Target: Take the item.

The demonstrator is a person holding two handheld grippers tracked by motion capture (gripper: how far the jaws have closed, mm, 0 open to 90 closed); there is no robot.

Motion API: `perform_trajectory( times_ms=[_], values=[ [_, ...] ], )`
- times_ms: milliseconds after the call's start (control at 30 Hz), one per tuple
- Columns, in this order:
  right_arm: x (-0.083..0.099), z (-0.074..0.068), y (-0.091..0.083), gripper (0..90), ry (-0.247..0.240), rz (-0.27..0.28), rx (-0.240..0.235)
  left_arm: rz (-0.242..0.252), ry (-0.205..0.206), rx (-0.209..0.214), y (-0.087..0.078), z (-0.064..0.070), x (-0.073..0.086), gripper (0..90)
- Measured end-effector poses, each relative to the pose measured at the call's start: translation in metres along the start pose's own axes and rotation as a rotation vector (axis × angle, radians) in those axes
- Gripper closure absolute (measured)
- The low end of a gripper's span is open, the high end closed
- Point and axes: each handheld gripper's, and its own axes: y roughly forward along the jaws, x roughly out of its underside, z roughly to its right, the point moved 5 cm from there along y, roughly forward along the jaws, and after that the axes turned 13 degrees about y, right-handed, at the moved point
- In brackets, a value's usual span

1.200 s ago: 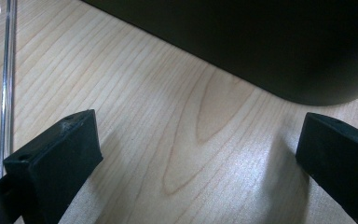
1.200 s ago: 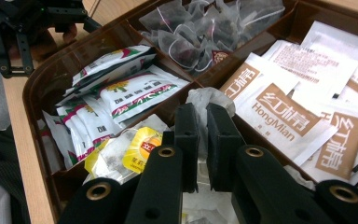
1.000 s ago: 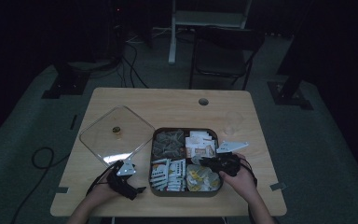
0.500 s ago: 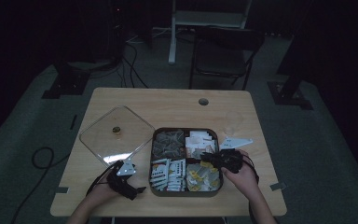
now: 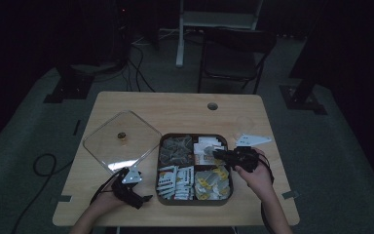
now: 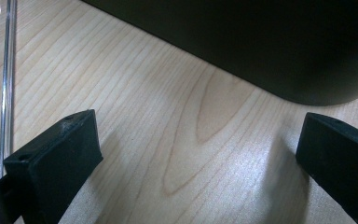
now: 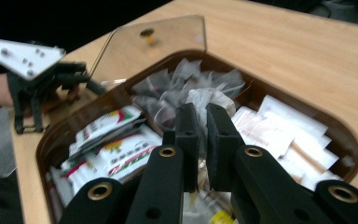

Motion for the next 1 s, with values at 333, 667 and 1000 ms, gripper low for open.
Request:
perform_trajectory(
  times_ms=[333, 667, 1000],
  values=[
    [-0.02, 0.013, -0.006, 84.9, 0.004, 0.048, 0.03, -0.004, 0.004, 0.001, 0.0, 0.0, 0.0, 0.3],
    [-0.032, 0.033, -0.009, 84.9, 0.036, 0.094, 0.073, -0.004, 0.004, 0.001, 0.0, 0.0, 0.0, 0.3],
    [-0.047, 0.063, -0.019, 84.9, 0.077, 0.144, 0.131, -0.004, 0.004, 0.001, 0.0, 0.0, 0.0, 0.3]
  ],
)
